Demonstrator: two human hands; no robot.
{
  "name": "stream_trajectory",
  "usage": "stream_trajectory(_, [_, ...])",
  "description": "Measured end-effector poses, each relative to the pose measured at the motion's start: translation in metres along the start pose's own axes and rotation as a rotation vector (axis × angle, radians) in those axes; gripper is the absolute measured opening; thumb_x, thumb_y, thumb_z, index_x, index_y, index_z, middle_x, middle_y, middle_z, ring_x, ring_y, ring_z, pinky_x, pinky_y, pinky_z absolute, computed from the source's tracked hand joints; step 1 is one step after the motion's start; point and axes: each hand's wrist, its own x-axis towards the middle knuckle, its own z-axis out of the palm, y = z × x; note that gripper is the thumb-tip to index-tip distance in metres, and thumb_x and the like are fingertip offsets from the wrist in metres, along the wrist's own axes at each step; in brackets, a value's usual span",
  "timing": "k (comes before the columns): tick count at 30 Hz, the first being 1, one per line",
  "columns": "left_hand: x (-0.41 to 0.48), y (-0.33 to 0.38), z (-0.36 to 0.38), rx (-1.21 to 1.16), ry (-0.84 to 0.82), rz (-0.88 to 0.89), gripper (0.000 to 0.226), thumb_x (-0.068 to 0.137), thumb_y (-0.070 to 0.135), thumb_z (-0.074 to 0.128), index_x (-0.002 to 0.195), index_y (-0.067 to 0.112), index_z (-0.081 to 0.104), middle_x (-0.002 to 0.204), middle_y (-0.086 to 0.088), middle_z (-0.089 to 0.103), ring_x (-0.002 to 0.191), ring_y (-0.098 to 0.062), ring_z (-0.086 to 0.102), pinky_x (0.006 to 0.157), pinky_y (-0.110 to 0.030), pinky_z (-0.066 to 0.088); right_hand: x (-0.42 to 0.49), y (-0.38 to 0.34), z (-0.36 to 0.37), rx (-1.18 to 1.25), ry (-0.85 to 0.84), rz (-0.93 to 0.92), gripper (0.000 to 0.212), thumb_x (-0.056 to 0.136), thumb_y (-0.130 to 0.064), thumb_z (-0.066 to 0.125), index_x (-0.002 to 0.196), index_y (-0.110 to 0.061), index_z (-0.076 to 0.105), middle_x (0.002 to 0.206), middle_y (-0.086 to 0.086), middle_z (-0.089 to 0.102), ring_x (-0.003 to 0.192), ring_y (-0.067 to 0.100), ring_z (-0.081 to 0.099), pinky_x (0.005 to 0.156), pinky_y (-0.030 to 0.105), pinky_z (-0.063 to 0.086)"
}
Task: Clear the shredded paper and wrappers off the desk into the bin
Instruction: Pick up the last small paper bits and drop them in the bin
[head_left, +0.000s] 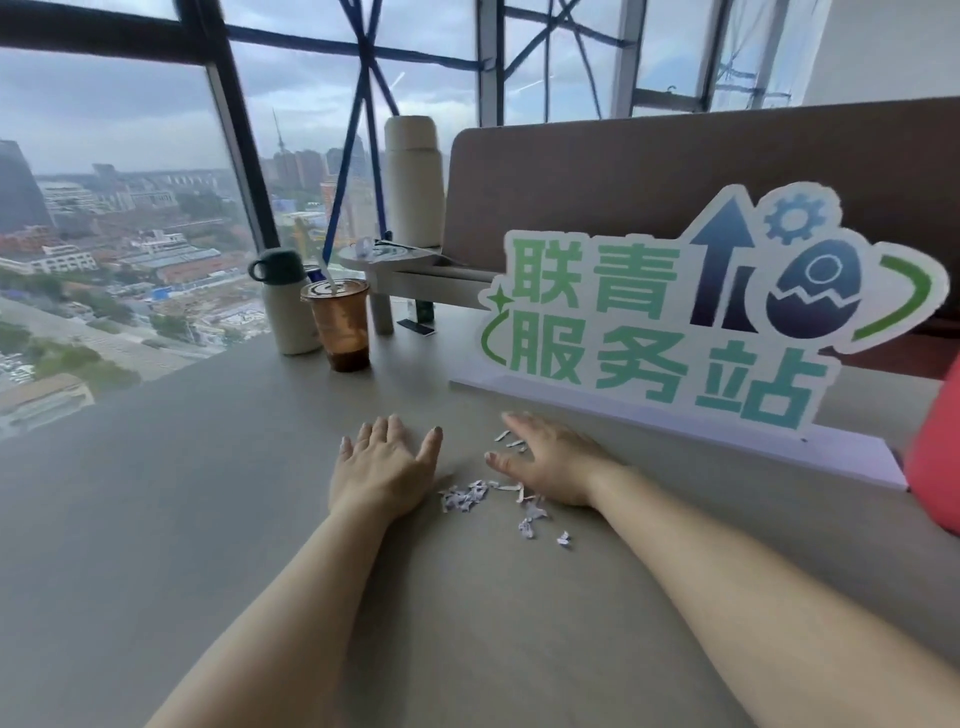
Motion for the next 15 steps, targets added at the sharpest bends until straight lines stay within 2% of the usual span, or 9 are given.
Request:
stream_trajectory(2, [0.003,-0.002,0.000,0.007,-0.018,0.104,0.072,0.090,0.062,0.018,0.144,0.016,0.027,0.156,0.000,0.022,0.145,-0.016,0.016,0.120,-0.037,0.010,0.000,-0.002,0.001,0.027,-0.014,-0.062,0.067,0.090,-0.057,0.037,0.147,-0.026,0.020,0.158,-0.006,0.017,0.145,0.010,0.014,0.119,0.034,0.014])
stream_trajectory(4, [-0.001,-0.001,-0.001,0.000,-0.032,0.205,0.056,0.092,0.057,0.023,0.129,0.021,0.043,0.150,0.002,0.034,0.140,-0.015,0.027,0.116,-0.034,0.019,0.000,-0.001,0.002,0.061,-0.011,-0.091,0.058,0.093,-0.049,0.038,0.145,-0.026,0.026,0.156,-0.007,0.022,0.144,0.008,0.017,0.119,0.033,0.014])
stream_trajectory(6, [-0.009,0.003,-0.006,-0.014,-0.038,0.284,0.041,0.095,0.048,0.026,0.117,0.021,0.049,0.143,0.001,0.041,0.136,-0.015,0.032,0.110,-0.030,0.023,0.000,0.000,0.002,0.080,-0.009,-0.113,0.052,0.096,-0.042,0.037,0.143,-0.024,0.032,0.155,-0.007,0.026,0.144,0.007,0.019,0.119,0.030,0.014])
stream_trajectory(8, [-0.020,0.009,-0.010,-0.018,-0.055,0.343,0.040,0.098,0.044,0.026,0.122,0.020,0.047,0.146,0.000,0.038,0.139,-0.013,0.028,0.111,-0.027,0.020,0.000,0.000,0.003,0.086,-0.008,-0.126,0.047,0.097,-0.036,0.037,0.142,-0.021,0.037,0.154,-0.005,0.029,0.143,0.008,0.022,0.117,0.025,0.013])
stream_trajectory(11, [-0.037,0.018,-0.012,0.004,-0.109,0.392,0.050,0.098,0.045,0.024,0.141,0.021,0.031,0.157,0.003,0.021,0.145,-0.011,0.013,0.117,-0.026,0.008,-0.003,0.000,0.004,0.139,-0.009,-0.121,0.042,0.098,-0.030,0.036,0.138,-0.019,0.043,0.151,-0.004,0.034,0.141,0.008,0.026,0.116,0.022,0.014])
stream_trajectory(15, [-0.057,0.025,-0.013,0.008,-0.147,0.412,0.055,0.098,0.048,0.023,0.146,0.023,0.022,0.158,0.005,0.015,0.146,-0.010,0.008,0.119,-0.026,0.005,-0.019,-0.002,0.005,0.216,-0.014,-0.115,0.039,0.099,-0.026,0.036,0.135,-0.016,0.048,0.148,-0.003,0.040,0.139,0.009,0.031,0.115,0.021,0.016])
